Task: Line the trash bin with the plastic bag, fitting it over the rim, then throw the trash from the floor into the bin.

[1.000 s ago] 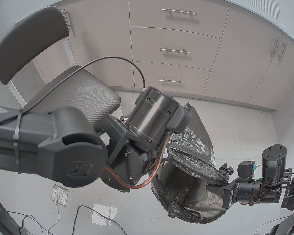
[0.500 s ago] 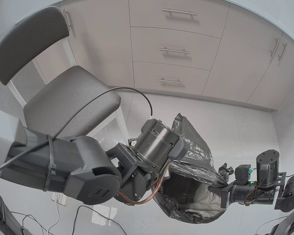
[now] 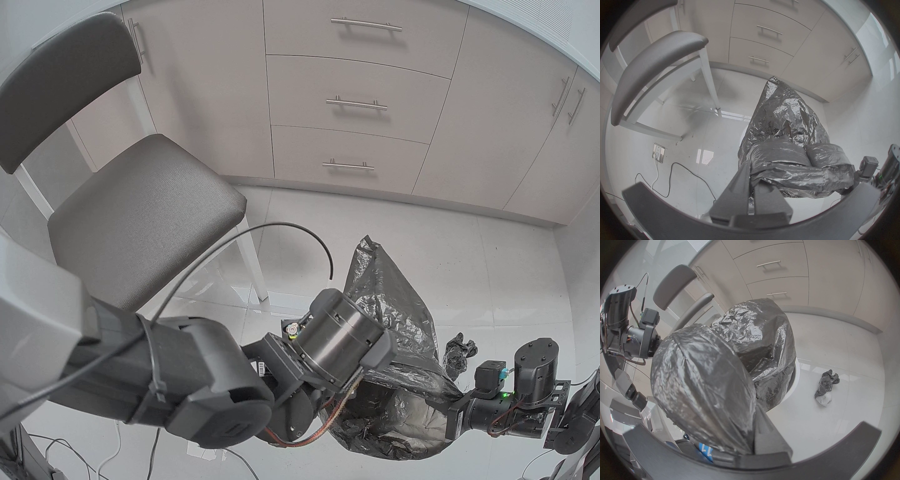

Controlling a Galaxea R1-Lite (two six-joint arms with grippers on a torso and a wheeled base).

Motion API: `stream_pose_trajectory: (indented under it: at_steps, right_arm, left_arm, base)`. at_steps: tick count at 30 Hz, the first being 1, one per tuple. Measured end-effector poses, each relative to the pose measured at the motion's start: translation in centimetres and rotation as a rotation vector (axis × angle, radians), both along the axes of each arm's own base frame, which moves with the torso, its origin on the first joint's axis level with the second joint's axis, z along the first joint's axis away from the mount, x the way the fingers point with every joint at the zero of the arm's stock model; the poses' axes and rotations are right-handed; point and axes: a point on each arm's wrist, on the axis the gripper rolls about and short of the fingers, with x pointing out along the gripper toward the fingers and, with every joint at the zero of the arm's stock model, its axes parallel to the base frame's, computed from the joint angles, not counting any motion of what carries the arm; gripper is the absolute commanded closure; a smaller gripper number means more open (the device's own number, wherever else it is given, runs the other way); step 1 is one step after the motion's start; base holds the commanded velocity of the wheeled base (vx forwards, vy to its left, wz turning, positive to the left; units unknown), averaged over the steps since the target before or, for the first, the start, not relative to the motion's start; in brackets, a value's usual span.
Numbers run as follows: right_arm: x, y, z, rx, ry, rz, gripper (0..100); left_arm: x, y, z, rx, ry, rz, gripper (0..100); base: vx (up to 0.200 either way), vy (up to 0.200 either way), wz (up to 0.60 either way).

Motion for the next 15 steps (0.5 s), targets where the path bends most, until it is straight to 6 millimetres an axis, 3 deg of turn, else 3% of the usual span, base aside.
stream_pose_trajectory:
  at_steps: [6,15]
  right_arm:
    - [0.2,-0.3,-1.3,-0.042,0.040,-0.033,100]
    - [1.2,-0.8,-2.3,-0.071,0.059,-0.104,100]
  left_arm:
    - [-0.5,-0.5,-2.2,0.018,0.019,-0.025,100]
    - [-0.7,0.1,-4.0,0.031,0.063,-0.063,100]
  base:
    - [0.000,0.000,0.00]
    - [0.000,0.000,0.00]
